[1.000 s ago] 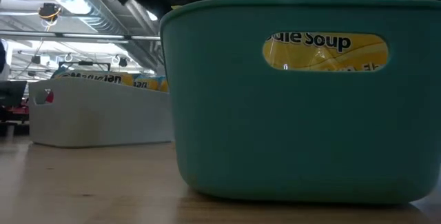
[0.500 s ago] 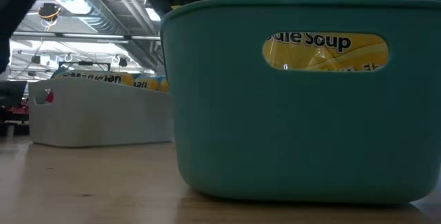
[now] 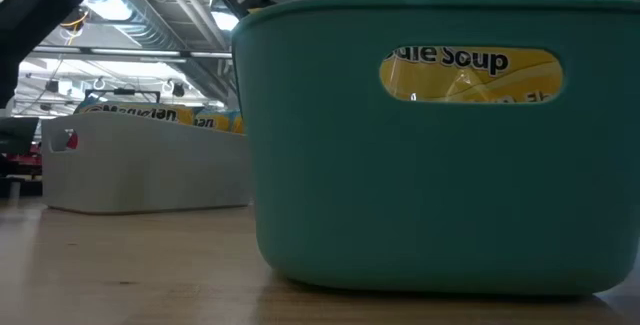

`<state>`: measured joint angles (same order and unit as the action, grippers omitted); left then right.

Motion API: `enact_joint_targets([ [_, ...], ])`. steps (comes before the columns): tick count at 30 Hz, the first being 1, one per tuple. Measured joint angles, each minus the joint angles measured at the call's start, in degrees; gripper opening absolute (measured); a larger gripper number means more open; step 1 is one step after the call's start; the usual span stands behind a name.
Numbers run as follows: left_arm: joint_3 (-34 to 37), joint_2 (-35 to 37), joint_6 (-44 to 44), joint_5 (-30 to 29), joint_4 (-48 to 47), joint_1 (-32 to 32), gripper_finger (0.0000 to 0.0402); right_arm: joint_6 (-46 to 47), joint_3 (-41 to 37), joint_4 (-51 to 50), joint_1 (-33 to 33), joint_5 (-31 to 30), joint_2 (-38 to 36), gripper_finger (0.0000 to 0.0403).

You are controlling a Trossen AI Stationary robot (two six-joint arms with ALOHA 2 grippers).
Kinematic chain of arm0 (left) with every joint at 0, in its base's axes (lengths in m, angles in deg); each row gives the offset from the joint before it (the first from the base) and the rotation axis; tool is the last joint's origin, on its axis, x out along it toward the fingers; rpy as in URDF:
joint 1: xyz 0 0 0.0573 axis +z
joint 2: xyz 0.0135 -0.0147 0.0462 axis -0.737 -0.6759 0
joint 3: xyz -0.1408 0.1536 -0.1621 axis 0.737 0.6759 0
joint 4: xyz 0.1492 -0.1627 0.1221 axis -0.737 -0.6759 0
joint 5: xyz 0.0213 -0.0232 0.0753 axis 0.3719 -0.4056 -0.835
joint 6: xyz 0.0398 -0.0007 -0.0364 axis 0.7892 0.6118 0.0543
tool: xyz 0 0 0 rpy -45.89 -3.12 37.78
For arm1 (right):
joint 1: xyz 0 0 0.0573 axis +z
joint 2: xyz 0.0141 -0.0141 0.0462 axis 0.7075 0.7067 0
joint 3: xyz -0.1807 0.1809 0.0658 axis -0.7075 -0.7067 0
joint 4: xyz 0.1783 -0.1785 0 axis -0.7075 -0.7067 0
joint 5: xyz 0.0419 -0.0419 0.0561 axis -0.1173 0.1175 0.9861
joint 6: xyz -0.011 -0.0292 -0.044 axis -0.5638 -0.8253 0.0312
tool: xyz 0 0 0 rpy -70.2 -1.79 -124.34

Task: Sort Maruchan noodles
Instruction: Put the blue noodle pack into the white bin

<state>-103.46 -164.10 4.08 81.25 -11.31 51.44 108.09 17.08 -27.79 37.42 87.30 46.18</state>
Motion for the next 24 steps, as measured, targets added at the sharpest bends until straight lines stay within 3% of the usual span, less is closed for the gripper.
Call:
enact_joint_targets([
  [6, 0.1, 0.3, 1.4, -2.0, 0.7, 1.2, 0.0186, 1.3, 0.8, 1.7, 5.3, 3.2, 0.0, 0.0138],
  [13, 0.3, 5.8, 1.6, -2.1, -5.5, -0.4, 0.0186, 0.9, 5.3, -4.1, 5.6, -4.7, -1.1, 0.0138],
  [19, 0.2, 8.8, 1.7, -2.4, -13.3, -2.1, 0.0186, 6.0, 7.1, -6.2, 0.1, -6.7, -0.4, 0.0144],
  [24, 0.3, 6.1, 1.5, -2.6, -14.2, -2.5, 0.0186, 1.4, 7.0, -7.8, -7.8, 1.2, 1.3, 0.0208],
])
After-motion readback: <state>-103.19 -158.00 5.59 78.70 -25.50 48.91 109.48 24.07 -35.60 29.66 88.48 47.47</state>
